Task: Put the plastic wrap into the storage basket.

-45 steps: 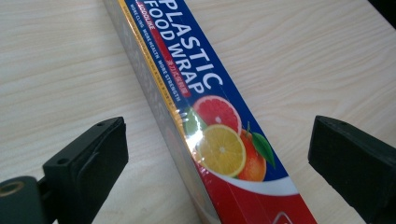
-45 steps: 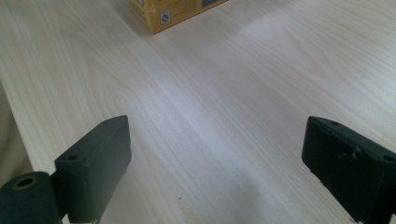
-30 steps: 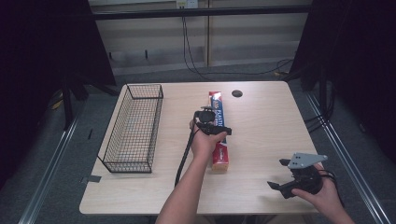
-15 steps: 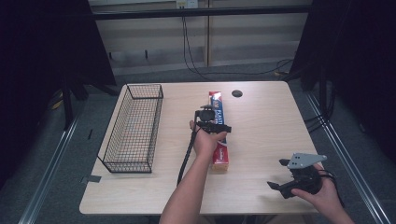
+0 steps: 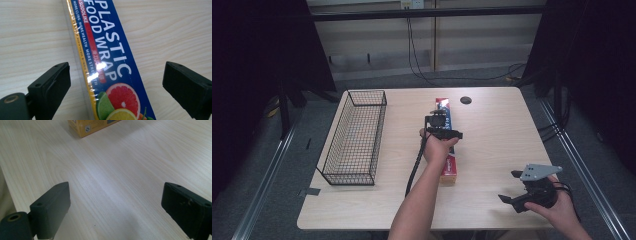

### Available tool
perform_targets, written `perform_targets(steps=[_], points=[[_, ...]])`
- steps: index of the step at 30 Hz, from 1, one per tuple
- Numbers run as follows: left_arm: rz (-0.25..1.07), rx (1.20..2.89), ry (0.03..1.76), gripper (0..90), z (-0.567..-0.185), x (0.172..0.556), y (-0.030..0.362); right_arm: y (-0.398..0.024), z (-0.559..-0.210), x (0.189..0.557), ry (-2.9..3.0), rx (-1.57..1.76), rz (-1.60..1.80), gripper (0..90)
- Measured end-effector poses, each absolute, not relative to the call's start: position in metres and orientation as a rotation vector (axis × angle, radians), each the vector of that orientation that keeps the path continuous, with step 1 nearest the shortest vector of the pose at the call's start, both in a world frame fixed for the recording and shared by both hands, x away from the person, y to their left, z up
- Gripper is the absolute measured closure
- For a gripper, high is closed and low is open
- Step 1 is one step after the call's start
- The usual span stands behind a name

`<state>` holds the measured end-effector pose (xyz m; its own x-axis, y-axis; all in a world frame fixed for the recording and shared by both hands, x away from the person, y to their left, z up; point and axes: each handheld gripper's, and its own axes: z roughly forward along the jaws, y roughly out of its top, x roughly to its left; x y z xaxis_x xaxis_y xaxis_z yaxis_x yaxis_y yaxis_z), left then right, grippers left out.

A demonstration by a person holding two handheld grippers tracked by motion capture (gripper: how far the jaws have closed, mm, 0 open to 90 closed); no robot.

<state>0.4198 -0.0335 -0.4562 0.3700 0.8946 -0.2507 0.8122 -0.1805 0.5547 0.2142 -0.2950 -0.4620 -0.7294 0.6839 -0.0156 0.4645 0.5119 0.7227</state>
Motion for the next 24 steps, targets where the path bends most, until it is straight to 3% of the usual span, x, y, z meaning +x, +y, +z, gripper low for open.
perform_targets(steps=[24], points=[[0.196, 2.073, 1.548, 22.9, -0.456, 0.429, -0.044, -0.295, -0.463, 0.214, 2.467, 0.958, 1.038, 8.9]])
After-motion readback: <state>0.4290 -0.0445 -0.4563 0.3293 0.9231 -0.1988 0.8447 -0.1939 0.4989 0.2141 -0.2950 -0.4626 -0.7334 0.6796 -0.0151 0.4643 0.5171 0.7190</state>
